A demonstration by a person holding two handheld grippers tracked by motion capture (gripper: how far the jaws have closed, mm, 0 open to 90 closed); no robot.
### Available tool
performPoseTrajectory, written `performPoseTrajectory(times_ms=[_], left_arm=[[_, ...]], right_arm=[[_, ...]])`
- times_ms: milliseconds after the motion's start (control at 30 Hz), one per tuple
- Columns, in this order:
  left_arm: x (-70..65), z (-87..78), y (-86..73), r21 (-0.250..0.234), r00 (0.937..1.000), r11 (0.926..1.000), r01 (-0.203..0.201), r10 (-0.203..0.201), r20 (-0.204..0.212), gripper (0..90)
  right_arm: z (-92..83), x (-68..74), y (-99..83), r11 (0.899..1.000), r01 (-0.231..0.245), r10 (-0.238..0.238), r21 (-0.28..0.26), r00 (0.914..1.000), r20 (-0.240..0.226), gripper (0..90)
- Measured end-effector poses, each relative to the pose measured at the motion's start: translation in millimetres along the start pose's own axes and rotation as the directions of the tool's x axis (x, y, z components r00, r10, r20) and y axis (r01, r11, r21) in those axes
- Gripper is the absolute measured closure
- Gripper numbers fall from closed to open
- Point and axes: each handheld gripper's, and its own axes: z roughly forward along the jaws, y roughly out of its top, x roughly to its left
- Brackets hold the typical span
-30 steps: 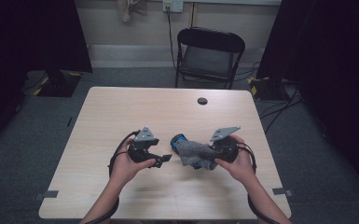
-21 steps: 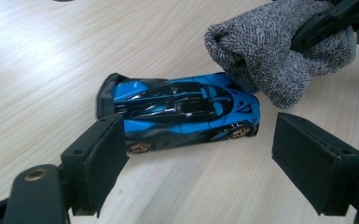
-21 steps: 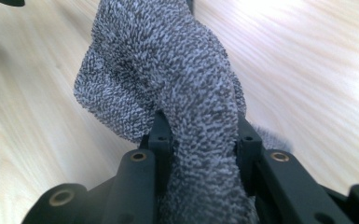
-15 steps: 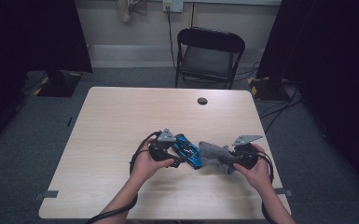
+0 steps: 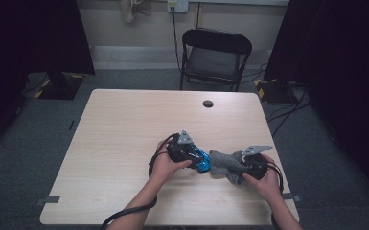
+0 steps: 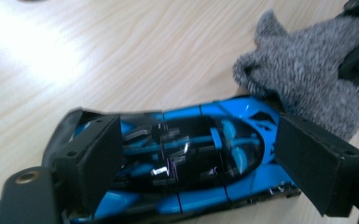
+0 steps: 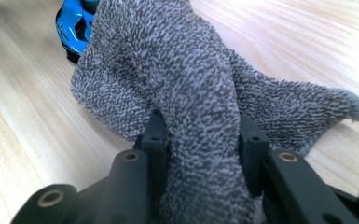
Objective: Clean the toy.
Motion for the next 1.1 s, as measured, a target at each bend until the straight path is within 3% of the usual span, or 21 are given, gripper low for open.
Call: performPoseTrajectory(times_ms=[100, 233, 367, 433, 500, 667, 733, 900, 967, 1100], left_arm=[[-1.5, -1.5, 3.4, -0.01, 0.9999, 0.9998, -0.014, 0.014, -0.004, 17.1], [-1.7, 6.5, 2.4, 0.033, 0.9996, 0.999, -0.029, 0.029, 0.001, 17.1], [-3.1, 10.3, 0.7, 0.034, 0.9983, 0.9979, -0.056, 0.056, -0.011, 16.0], [-3.1, 12.0, 0.6, 0.054, 0.9946, 0.9932, -0.103, 0.103, -0.009, 15.1], [-2.6, 13.1, 1.3, 0.059, 0.9946, 0.993, -0.102, 0.103, -0.01, 13.8], [0.3, 12.5, 0.5, 0.054, 0.9948, 0.9934, -0.101, 0.102, -0.004, 14.2], [1.0, 12.4, -0.6, 0.043, 0.9944, 0.9935, -0.106, 0.106, -0.003, 14.4], [0.1, 12.2, -3.1, 0.023, 0.9951, 0.9949, -0.098, 0.099, -0.011, 14.9], [-0.4, 12.2, -3.4, 0.021, 0.995, 0.9949, -0.099, 0.099, -0.012, 14.9], [-1.3, 12.4, -2.6, 0.026, 0.9955, 0.9954, -0.093, 0.093, -0.016, 15.0]], right_arm=[[0.3, 2.3, -0.2, 1.0, 0.008, -0.008, 0.005, 1.0, 0.002, 58.4], [0.0, 6.4, 0.9, 1.0, 0.019, -0.02, 0.024, 0.9993, 0.032, 44.4], [-4.9, 9.5, 3.1, 0.999, 0.034, -0.034, 0.002, 0.9985, 0.043, 34.9], [-6.6, 11.0, 5.6, 0.999, 0.046, -0.045, -0.008, 0.9974, 0.056, 29.3], [-6.5, 11.7, 10.2, 0.999, 0.041, -0.04, -0.018, 0.998, 0.048, 27.1], [3.3, 13.8, 19.3, 0.999, 0.05, -0.05, -0.015, 0.9984, 0.026, 35.1], [10.9, 14.1, 20.9, 0.999, 0.04, -0.04, -0.007, 0.9985, 0.037, 38.3], [25.2, 15.8, 21.4, 1.0, 0.005, -0.005, -0.007, 1.0, 0.007, 64.8], [24.1, 16.6, 22.4, 1.0, -0.011, 0.011, 0.0, 0.9999, 0.003, 68.9], [14.9, 14.9, 25.0, 0.999, -0.046, 0.048, -0.026, 0.9974, 0.054, 70.9]])
